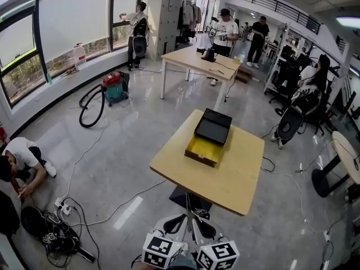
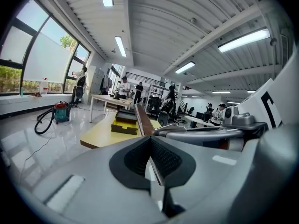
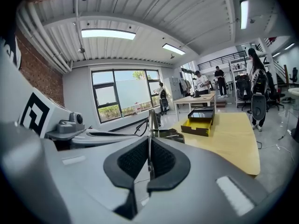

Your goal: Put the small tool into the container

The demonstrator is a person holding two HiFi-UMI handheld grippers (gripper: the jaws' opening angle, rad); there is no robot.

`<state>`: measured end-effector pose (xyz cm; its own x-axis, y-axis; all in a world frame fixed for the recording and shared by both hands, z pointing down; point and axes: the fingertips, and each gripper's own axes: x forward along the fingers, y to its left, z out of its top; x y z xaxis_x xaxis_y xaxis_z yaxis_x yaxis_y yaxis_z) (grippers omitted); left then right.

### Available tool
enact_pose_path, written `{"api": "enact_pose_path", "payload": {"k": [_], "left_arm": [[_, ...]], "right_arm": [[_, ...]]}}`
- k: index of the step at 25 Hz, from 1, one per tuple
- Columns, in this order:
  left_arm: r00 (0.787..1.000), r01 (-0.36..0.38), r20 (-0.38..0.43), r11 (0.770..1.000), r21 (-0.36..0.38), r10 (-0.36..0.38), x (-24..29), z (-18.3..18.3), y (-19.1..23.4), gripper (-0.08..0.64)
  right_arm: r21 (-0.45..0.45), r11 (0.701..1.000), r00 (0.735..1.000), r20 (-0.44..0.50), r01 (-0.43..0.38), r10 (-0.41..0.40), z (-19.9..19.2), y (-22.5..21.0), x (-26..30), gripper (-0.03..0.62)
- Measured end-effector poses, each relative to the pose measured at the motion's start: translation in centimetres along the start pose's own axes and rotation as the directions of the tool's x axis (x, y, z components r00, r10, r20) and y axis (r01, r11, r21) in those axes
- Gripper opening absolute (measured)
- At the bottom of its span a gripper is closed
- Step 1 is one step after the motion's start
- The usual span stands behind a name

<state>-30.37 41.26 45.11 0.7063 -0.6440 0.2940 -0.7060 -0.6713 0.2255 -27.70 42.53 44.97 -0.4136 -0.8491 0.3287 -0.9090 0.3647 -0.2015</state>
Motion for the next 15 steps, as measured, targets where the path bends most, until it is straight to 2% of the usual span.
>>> {"api": "enact_pose_path", "payload": {"k": [9, 15], "left_arm": [[1.0, -0.007, -0.023, 1.0, 0.017, 0.008, 23.4, 7.3, -4.1, 0.005], [0.999, -0.029, -0.031, 0.999, 0.029, 0.03, 38.8, 10.7, -4.2, 0.005]], "right_arm": [[0.033, 0.999, 1.0, 0.0, -0.025, 0.025, 7.3, -23.1, 4.6, 0.008], [0.044, 0.997, 0.998, 0.0, -0.058, 0.058, 10.6, -37.2, 10.0, 0.008]]}}
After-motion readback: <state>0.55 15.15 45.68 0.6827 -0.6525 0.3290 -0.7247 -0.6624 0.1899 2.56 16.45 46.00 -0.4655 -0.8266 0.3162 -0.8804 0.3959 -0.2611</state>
